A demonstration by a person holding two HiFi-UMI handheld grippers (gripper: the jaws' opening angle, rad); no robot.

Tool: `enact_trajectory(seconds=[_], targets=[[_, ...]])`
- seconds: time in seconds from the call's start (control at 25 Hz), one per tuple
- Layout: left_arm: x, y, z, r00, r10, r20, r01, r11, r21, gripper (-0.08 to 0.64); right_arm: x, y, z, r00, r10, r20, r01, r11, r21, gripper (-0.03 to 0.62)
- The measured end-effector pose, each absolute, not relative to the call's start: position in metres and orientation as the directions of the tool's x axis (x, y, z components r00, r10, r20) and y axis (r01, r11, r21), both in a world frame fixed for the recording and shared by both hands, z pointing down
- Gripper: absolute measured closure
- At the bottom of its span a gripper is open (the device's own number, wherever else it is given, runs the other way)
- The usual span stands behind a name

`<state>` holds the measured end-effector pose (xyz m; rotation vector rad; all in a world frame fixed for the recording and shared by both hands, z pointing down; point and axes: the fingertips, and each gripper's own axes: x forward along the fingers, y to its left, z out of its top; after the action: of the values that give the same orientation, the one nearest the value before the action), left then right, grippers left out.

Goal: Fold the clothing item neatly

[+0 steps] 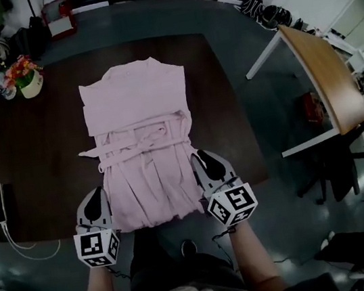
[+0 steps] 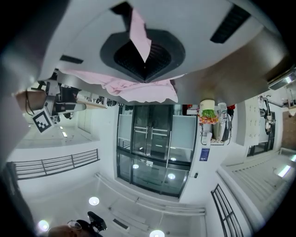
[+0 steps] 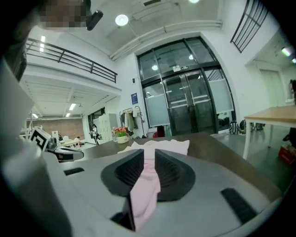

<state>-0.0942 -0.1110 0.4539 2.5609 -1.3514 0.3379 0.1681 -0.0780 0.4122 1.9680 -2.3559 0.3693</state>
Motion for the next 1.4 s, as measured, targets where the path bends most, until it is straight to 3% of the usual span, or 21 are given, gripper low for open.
enact_trajectory(seconds=[0.44, 0.68, 0.96, 1.12, 1.4], targets=[[-0.082, 0.043, 0.459, 0.441, -0.836, 0.326, -0.885, -0.466, 0.0, 0.551, 0.235, 0.091, 0.444, -0.177, -0.958, 0.226, -0.979, 0.147, -0.143, 0.534], [-0.092, 0.077, 0.502, 0.409, -0.847, 0.34, -0.888, -0.455, -0.066, 0.551, 0.227, 0.134, 0.505, -0.13, -0.957, 0.259, -0.984, 0.093, -0.149, 0.534], [-0.108, 0.09, 0.591, 0.464, -0.808, 0.364, -0.861, -0.507, -0.027, 0.544, 0.214, 0.154, 0.603, -0.053, -0.927, 0.371, -0.996, 0.024, -0.084, 0.512], [-0.117, 0.087, 0.656, 0.498, -0.759, 0.419, -0.815, -0.575, -0.072, 0.422, 0.205, 0.155, 0.66, -0.055, -0.901, 0.43, -0.996, 0.018, -0.089, 0.458], [-0.13, 0.07, 0.745, 0.506, -0.73, 0.459, -0.806, -0.59, -0.049, 0.322, 0.203, 0.148, 0.745, -0.051, -0.864, 0.5, -0.998, 0.028, -0.052, 0.411]])
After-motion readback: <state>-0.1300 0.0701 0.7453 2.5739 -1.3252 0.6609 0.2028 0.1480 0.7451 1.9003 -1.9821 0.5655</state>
